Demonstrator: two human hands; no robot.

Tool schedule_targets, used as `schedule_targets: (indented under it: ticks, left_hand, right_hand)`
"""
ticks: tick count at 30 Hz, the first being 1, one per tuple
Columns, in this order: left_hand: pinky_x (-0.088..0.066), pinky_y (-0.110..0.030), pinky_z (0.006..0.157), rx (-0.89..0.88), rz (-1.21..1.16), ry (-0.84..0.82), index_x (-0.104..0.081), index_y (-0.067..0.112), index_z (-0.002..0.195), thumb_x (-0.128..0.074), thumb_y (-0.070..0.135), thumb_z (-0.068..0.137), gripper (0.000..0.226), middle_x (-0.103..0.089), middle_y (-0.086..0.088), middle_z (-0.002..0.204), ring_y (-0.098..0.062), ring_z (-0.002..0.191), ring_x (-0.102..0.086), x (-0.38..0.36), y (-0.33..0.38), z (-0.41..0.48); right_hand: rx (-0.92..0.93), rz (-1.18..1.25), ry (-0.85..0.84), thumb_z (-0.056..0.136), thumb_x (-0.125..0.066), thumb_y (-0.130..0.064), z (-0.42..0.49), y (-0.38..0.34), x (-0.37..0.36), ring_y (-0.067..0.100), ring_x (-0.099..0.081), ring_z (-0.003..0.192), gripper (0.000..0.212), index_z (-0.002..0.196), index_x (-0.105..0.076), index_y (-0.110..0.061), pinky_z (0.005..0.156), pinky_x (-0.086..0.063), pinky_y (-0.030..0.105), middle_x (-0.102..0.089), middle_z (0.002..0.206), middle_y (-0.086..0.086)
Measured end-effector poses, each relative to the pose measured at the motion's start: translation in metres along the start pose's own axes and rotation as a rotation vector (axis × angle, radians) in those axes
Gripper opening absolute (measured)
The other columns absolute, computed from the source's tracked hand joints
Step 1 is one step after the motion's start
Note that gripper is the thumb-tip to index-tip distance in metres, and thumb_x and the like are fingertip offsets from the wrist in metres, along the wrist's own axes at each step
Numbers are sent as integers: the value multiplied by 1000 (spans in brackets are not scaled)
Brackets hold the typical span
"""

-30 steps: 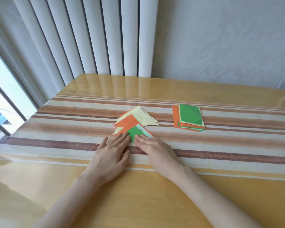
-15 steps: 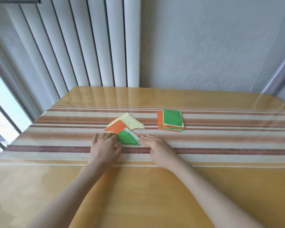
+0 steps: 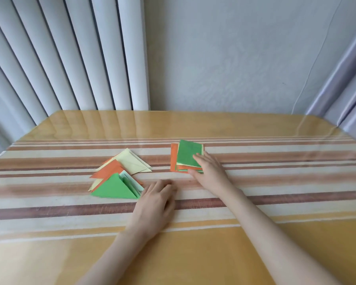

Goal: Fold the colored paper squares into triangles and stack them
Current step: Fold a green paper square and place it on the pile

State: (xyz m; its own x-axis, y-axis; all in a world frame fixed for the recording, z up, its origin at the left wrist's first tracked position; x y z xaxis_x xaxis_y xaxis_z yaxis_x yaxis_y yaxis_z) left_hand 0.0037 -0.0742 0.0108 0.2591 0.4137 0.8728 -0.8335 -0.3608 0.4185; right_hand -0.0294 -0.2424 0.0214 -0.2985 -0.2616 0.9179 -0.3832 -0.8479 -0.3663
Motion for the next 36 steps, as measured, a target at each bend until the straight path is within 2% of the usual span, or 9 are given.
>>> schedule_targets:
  ticks: [5,9,11,16,20,23,27,32,36]
  left_hand:
    - [-41,-34,86,-25,-30,48,-66,13,103,-35,31,85,40,-61,0,108,-24,95,-56,3,1,0]
    - [-44,-37,90,12,-130,77,-65,8,104,-33,33,87,44,-59,-4,116,-28,100,-59,9,-1,-1]
    - [-42,-32,95,51,-193,121,-63,7,114,-34,35,87,49,-56,-4,122,-26,107,-58,17,-2,-3]
    - [-25,-8,102,76,-317,346,-50,7,130,-46,40,89,52,-47,-2,131,-9,122,-43,53,3,-14]
    - [-22,-8,104,125,-440,411,-36,8,141,-60,47,88,71,-38,6,134,-1,125,-34,65,15,-21]
    - [-41,-27,99,242,-639,349,-31,18,145,-64,44,80,77,-45,10,135,-3,115,-47,59,14,-25]
    - [-52,-26,76,236,-652,237,-44,35,127,-68,14,87,51,-54,8,127,-8,73,-58,48,15,-36]
    - [-41,-10,71,48,-334,116,-64,18,109,-67,6,87,25,-52,7,108,4,77,-53,37,22,-55]
    - [-52,-40,74,-72,-152,84,-71,17,97,-66,17,86,12,-58,3,106,-16,81,-55,28,12,-67]
  right_hand:
    - [224,-181,240,74,-80,-9,-12,-22,-1,28,-69,96,23,95,-74,-4,98,-45,48,-72,103,14]
    - [282,-164,401,65,-76,14,-28,-30,16,24,-59,58,25,66,-61,-6,80,-56,48,-63,63,5]
    - [258,-137,520,73,-73,11,-38,-31,30,24,-60,61,18,73,-62,-4,86,-53,45,-63,66,6]
    - [186,258,667,83,-65,-7,-72,-43,74,19,-62,66,3,83,-66,-4,62,-47,28,-68,74,2]
    - [-20,763,499,86,-67,-5,-88,-42,75,9,-63,77,13,80,-64,-16,73,-51,25,-68,78,-4]
    - [-131,995,426,88,-66,-5,-98,-37,69,10,-64,74,18,78,-63,-20,72,-51,26,-70,78,3]
    - [-219,871,257,87,-67,-6,-108,-31,45,5,-64,72,20,76,-63,-23,66,-47,17,-71,78,-2]
    - [-202,621,165,83,-72,-12,-121,-26,18,6,-60,74,21,74,-61,-28,67,-47,21,-66,77,-6]
    - [-113,384,211,80,-74,-10,-128,-33,12,14,-54,87,17,90,-66,-22,78,-43,28,-63,88,-1]
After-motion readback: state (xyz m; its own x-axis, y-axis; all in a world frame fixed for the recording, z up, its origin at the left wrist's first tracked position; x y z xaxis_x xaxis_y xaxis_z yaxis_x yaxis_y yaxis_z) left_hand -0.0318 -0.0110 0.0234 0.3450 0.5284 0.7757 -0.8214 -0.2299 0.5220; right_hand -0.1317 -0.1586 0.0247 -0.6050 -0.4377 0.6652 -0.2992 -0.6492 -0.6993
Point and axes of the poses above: each hand's wrist, its own z-axis towards the middle knuckle, its own x-axis out of the back of the hand, y = z × x, the point moved 8 cm from there along z, towards the middle knuckle
